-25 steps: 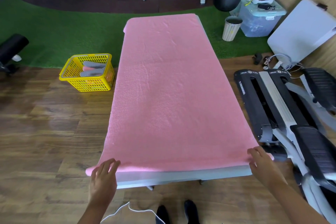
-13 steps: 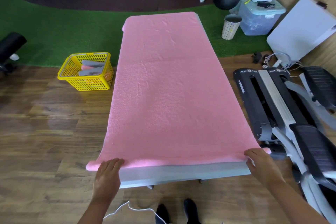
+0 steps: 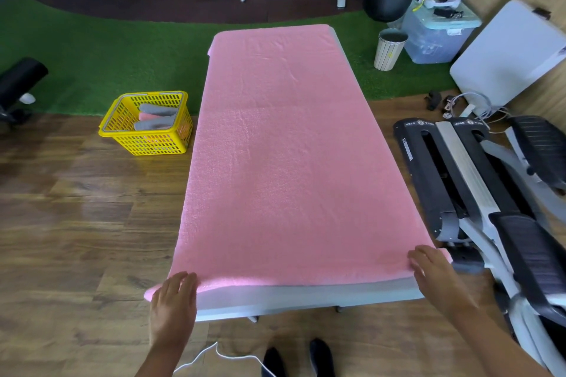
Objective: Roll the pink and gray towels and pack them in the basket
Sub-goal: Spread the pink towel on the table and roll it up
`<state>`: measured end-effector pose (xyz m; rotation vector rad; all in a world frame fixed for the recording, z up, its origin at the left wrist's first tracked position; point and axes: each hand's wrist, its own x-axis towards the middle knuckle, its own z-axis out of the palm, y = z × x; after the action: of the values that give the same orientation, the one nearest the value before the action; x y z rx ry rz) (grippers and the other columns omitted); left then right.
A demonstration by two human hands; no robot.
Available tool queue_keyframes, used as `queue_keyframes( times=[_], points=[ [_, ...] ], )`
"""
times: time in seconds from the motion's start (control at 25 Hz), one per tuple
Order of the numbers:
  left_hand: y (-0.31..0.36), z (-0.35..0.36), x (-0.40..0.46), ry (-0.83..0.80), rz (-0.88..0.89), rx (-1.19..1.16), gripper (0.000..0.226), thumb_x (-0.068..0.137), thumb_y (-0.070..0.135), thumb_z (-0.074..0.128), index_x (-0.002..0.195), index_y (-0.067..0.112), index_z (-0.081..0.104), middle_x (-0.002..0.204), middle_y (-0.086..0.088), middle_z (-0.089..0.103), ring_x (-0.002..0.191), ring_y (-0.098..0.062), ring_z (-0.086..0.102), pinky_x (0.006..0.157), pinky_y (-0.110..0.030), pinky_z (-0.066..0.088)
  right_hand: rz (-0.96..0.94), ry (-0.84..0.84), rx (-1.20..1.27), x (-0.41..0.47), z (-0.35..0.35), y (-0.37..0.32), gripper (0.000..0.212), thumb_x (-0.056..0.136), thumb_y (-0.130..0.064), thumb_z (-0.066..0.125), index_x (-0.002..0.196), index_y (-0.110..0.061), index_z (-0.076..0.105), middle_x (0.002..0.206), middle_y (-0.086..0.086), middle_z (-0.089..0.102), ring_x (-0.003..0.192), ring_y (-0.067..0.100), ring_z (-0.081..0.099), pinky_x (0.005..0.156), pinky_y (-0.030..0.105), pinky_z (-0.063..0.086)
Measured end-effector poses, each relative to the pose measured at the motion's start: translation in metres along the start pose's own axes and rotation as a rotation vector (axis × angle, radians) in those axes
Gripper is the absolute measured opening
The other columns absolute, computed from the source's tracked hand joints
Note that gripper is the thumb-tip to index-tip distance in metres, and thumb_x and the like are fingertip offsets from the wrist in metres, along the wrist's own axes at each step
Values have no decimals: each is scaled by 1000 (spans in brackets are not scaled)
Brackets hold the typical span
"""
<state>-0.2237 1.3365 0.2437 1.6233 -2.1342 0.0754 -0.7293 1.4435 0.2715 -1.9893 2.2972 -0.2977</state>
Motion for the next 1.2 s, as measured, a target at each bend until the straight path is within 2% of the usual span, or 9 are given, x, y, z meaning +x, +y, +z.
queue_keyframes(
  times=[0.08,0.28,0.44,0.68,0.8,0.88,0.92,1.04,1.2],
  points=[
    [-3,4,-3,10,41,-10,28,84,20,46,91,7,70,94,-10,67,89,-24,58,79,-39,45,45,28,21,-4,0,2,35,56,14,77,80,-9,68,83,4,64,74,25,61,69,38,55],
    [-16,8,-3,-121,56,-39,39,75,15,40,100,6,69,100,-8,66,94,-24,57,90,-34,41,118,-16,125,-10,4,8,42,57,17,72,94,-4,70,97,8,66,89,27,62,83,37,49],
    [-13,11,3,-171,-16,-75,54,62,0,28,97,6,69,97,-8,67,91,-26,59,91,-37,41,155,-29,95,-7,6,13,35,60,13,73,89,-5,69,89,8,67,81,31,64,69,44,55],
    [-26,2,6,-248,167,-86,65,55,1,24,104,18,63,97,2,65,95,-15,51,97,-23,31,129,-9,18,-11,0,15,29,53,14,77,68,-8,66,64,3,61,61,26,58,56,38,52],
    [-25,3,5,-157,104,-36,53,66,-2,33,105,20,62,103,-3,61,96,-22,55,89,-40,43,155,-9,-21,-6,5,16,28,57,13,74,76,-7,68,81,8,62,72,30,59,59,40,54],
    [-16,-2,7,-52,7,19,26,84,12,44,99,16,65,99,-7,65,90,-27,59,77,-45,46,194,1,-36,-5,6,12,37,56,15,72,87,-5,69,95,13,61,81,34,60,59,42,56],
    [-11,-4,7,-6,-27,28,27,92,23,42,94,13,67,96,-8,67,87,-28,61,72,-45,47,198,2,-31,-6,5,10,43,54,18,71,92,-3,68,97,13,61,83,34,61,59,42,57],
    [-10,-2,2,40,-14,24,38,93,30,42,88,7,72,94,-9,69,82,-30,67,67,-43,52,242,-5,63,-7,4,8,41,62,20,66,96,-2,67,98,11,65,86,31,63,71,41,56],
    [-17,5,1,-76,41,28,41,75,26,42,98,7,70,102,-9,68,91,-30,65,77,-45,52,234,-56,124,-5,8,12,38,63,15,70,98,1,68,101,14,66,95,32,62,87,44,47]
  ],
)
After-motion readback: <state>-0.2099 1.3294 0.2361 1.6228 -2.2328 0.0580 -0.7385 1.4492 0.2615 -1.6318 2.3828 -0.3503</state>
